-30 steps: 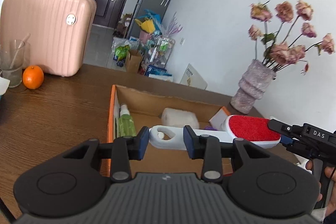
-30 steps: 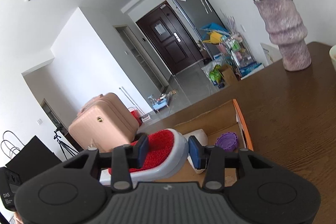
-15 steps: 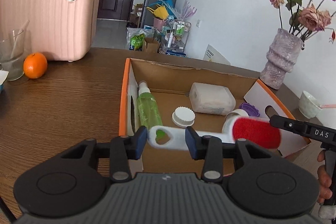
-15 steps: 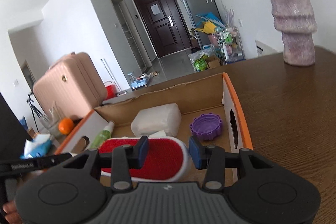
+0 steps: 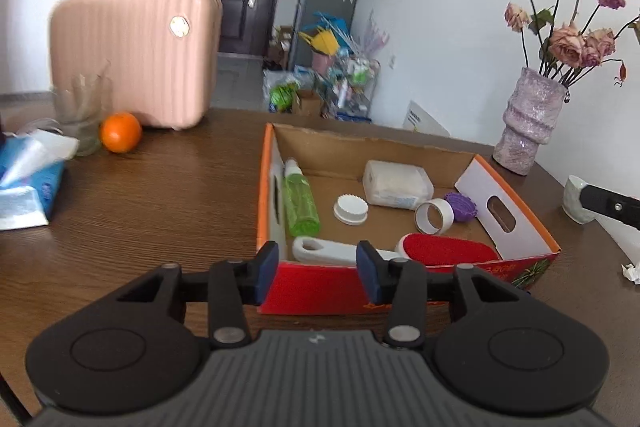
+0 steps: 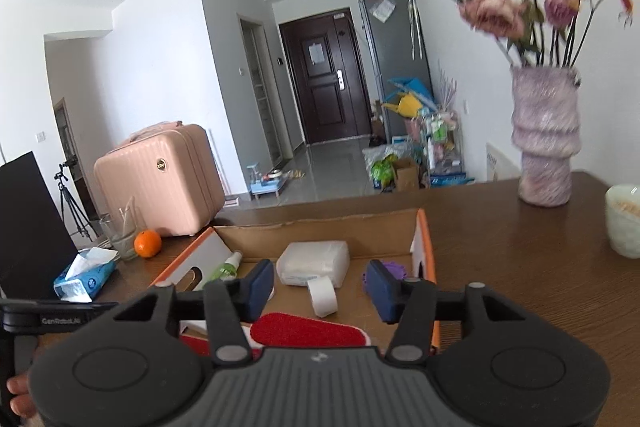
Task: Organize rigid objects
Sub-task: 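Withdraw both tools toward the blue cap and white cap on the table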
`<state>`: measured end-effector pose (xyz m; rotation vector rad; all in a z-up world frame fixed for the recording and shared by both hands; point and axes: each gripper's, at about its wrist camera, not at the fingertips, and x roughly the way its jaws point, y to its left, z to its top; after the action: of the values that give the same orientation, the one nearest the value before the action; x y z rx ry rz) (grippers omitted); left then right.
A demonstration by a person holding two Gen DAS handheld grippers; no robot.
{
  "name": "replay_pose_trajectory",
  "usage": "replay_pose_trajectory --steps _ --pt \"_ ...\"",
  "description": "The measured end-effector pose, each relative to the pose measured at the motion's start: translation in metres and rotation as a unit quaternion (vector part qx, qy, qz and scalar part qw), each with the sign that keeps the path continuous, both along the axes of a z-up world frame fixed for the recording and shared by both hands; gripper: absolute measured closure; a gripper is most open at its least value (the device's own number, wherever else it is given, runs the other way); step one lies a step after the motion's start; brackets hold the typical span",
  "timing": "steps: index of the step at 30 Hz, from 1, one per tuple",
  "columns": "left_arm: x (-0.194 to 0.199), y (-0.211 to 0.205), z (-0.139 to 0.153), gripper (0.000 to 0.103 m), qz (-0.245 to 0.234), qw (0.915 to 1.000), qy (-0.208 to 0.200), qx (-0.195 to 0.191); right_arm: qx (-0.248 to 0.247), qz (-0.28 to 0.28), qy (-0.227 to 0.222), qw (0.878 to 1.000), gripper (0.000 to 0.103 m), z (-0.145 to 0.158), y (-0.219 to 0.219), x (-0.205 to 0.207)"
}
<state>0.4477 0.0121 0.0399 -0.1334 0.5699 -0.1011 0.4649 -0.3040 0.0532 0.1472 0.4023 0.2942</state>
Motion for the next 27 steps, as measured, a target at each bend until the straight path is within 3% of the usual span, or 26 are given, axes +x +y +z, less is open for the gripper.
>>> replay_pose_trajectory --steps 4,9,14,21,27 --pt "-0.050 -0.005 0.006 0.047 0.037 0.9976 -0.038 0.045 -0.039 -0.006 -0.034 0.999 0.036 0.010 0.001 -0.050" --pt "-0.122 -0.015 0.006 0.030 0.045 0.9941 -0.076 0.062 -0.071 -0.009 -0.064 0.995 0.028 0.008 0.000 -0.111" --pt "-0.189 -0.027 0.004 0.023 0.057 0.9890 -0.109 0.083 -0.087 -0.010 -0.093 0.992 0.017 0.001 0.003 -0.165" --pt "-0.263 -0.033 -0.008 0.016 0.063 0.9852 -0.134 0.086 -0.099 0.002 -0.120 0.988 0.015 -0.019 0.009 -0.234" --pt "-0.304 -0.043 -0.021 0.006 0.033 0.9838 -0.138 0.109 -0.111 0.019 -0.120 0.986 0.014 -0.039 0.011 -0.278"
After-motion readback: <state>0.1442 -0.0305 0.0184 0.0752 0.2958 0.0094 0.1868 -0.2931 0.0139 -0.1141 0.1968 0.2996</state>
